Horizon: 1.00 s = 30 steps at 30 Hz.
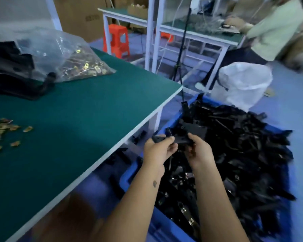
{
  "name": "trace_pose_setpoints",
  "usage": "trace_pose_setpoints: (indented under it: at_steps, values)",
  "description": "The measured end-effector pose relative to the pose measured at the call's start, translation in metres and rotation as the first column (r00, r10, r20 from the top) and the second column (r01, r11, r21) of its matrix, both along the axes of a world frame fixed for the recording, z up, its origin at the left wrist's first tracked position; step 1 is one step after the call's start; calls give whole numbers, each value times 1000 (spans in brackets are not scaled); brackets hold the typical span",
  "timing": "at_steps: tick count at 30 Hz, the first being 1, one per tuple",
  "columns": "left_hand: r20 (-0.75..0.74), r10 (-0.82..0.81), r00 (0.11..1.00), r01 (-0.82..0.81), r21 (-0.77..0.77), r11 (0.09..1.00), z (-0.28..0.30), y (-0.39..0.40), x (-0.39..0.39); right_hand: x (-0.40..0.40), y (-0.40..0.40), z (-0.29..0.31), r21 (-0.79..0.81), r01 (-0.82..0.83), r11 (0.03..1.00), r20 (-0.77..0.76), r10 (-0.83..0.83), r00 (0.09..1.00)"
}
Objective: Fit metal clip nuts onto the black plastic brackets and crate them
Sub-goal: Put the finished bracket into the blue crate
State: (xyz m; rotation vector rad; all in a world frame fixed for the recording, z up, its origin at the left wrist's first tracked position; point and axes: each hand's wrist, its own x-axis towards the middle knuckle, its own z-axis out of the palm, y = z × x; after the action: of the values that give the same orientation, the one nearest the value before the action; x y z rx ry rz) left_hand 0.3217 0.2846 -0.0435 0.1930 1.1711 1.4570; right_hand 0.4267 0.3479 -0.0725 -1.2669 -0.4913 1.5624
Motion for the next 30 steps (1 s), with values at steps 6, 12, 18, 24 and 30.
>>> trace_pose_setpoints:
  at_steps: [6, 12, 18, 24, 30]
  values:
    - [-182, -318, 930, 283, -192, 939, -25, -2, -12, 26, 11, -30, -192, 375, 907, 81, -366, 927]
    - [-646, -456, 612, 472, -164, 866, 30, -2, -41, -46, 21, 12, 4, 258, 966, 156, -256, 954]
    - [-743, 92, 663, 212, 304, 929, 99, -33, -110, -162, -2, 115, 596, 103, 797, 211, -279, 937]
    - [-769, 393, 505, -186, 347, 919, 95, -103, -200, -287, -75, 137, 712, -370, 597, 371, 128, 920]
    - [-863, 463, 204, -521, 305, 797, 75, -186, -277, -381, -145, 115, 594, -698, 400, 622, 322, 713]
